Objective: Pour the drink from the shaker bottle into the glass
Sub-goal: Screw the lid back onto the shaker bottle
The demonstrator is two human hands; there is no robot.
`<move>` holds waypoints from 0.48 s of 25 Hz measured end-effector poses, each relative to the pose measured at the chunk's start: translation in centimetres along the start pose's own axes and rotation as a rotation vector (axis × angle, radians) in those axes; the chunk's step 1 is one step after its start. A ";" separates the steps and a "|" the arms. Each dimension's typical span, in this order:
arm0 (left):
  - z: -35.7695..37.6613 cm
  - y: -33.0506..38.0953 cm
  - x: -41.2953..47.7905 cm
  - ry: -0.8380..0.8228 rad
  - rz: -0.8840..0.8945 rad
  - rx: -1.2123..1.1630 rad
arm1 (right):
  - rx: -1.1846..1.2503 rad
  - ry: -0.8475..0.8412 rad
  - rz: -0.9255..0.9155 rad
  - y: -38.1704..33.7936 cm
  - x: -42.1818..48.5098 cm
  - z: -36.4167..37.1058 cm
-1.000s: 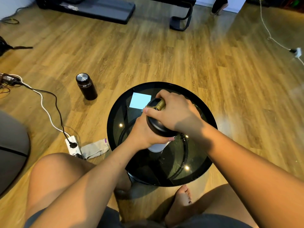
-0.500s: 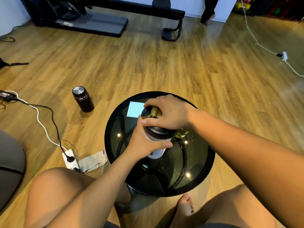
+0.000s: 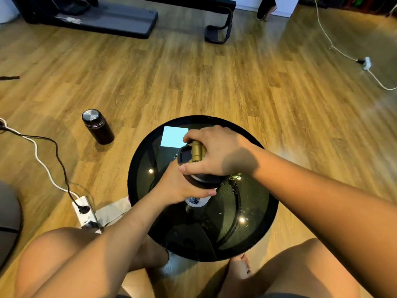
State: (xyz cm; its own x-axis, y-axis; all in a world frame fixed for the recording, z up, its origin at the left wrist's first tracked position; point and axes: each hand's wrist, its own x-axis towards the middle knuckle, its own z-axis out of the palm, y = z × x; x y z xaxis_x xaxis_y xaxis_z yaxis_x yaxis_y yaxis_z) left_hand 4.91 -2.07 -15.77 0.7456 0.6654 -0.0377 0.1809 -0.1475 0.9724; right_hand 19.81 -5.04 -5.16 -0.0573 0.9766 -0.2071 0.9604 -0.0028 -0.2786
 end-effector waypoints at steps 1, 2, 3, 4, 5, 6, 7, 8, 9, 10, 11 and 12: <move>0.1 -0.1 0.0 0.009 0.009 0.004 | -0.003 0.011 0.006 0.0 0.0 0.1; 0.1 -0.1 0.0 0.018 0.012 0.004 | 0.000 0.026 0.018 0.0 0.1 0.2; 0.2 -0.2 0.0 0.027 0.014 -0.001 | 0.005 0.039 0.036 0.0 0.1 0.3; 0.2 -0.3 -0.1 0.034 0.020 -0.010 | 0.009 0.049 0.057 -0.1 0.2 0.5; 0.1 -0.4 0.0 0.037 0.024 -0.019 | 0.010 0.056 0.081 -0.2 0.2 0.8; 0.2 -0.4 0.0 0.036 0.025 -0.027 | 0.008 0.061 0.109 -0.2 0.3 1.0; 0.2 -0.3 0.0 0.037 0.024 -0.032 | 0.004 0.066 0.136 -0.3 0.3 1.1; 0.2 -0.3 -0.1 0.040 0.023 -0.036 | -0.001 0.070 0.161 -0.3 0.4 1.2; 0.2 -0.2 -0.1 0.045 0.029 -0.043 | -0.005 0.075 0.175 -0.3 0.4 1.3; 0.2 -0.1 -0.1 0.047 0.036 -0.048 | -0.007 0.076 0.188 -0.4 0.3 1.3; 0.2 0.0 0.0 0.051 0.044 -0.051 | -0.004 0.075 0.196 -0.4 0.3 1.3; 0.2 0.0 -0.1 0.051 0.044 -0.051 | 0.004 0.070 0.207 -0.5 0.2 1.2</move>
State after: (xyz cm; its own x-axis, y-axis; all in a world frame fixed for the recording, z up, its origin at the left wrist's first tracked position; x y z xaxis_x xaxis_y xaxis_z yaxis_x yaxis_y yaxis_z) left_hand 4.99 -2.27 -15.86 0.7180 0.6958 0.0161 0.1147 -0.1412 0.9833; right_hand 19.00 -5.07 -6.18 0.1605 0.9675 -0.1952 0.9486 -0.2059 -0.2405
